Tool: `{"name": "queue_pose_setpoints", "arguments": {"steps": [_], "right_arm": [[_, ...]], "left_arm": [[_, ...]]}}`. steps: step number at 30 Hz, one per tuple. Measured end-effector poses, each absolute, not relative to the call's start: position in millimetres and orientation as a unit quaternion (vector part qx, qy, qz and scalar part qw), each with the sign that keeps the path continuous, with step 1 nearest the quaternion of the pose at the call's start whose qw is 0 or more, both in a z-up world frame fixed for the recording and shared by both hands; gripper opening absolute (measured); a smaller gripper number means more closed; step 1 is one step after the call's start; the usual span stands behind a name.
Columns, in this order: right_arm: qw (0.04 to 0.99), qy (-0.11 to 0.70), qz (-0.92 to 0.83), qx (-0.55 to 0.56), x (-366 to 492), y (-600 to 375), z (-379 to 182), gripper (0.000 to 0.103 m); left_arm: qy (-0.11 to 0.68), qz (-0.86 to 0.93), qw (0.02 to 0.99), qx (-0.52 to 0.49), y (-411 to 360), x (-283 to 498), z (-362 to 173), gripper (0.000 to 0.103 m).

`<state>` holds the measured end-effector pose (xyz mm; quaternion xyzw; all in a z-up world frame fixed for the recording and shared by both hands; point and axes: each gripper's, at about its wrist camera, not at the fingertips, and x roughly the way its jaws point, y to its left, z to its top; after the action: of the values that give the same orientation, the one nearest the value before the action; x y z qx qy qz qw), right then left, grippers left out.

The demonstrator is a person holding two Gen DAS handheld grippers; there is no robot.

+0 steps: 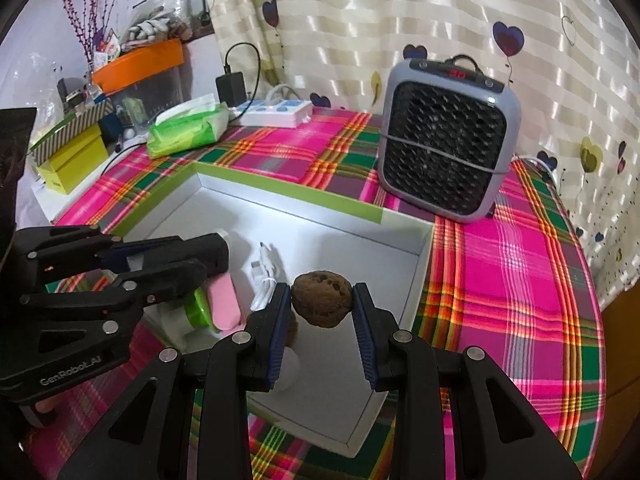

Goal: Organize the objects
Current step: 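Lower and release the marker in the tray with left gripper while right gripper releases the walnut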

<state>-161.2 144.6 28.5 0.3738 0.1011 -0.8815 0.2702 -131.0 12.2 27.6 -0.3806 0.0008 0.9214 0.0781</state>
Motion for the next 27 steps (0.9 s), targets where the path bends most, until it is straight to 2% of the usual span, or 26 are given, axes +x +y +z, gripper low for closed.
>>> {"name": "queue_pose_setpoints", "arguments": {"steps": [21, 27], "right_arm": [[0.284, 0.114, -0.879, 0.367, -159.2, 135.7, 24.2, 0.033], [0.284, 0.107, -0.884, 0.355, -154.7, 138.4, 30.1, 0.038]], "left_arm": [[-0.021, 0.924, 0.075, -0.375, 7.5, -136.2, 28.7, 0.021], [-0.019, 0.926, 0.074, -0.370, 7.1, -132.6, 31.7, 0.021]]}}
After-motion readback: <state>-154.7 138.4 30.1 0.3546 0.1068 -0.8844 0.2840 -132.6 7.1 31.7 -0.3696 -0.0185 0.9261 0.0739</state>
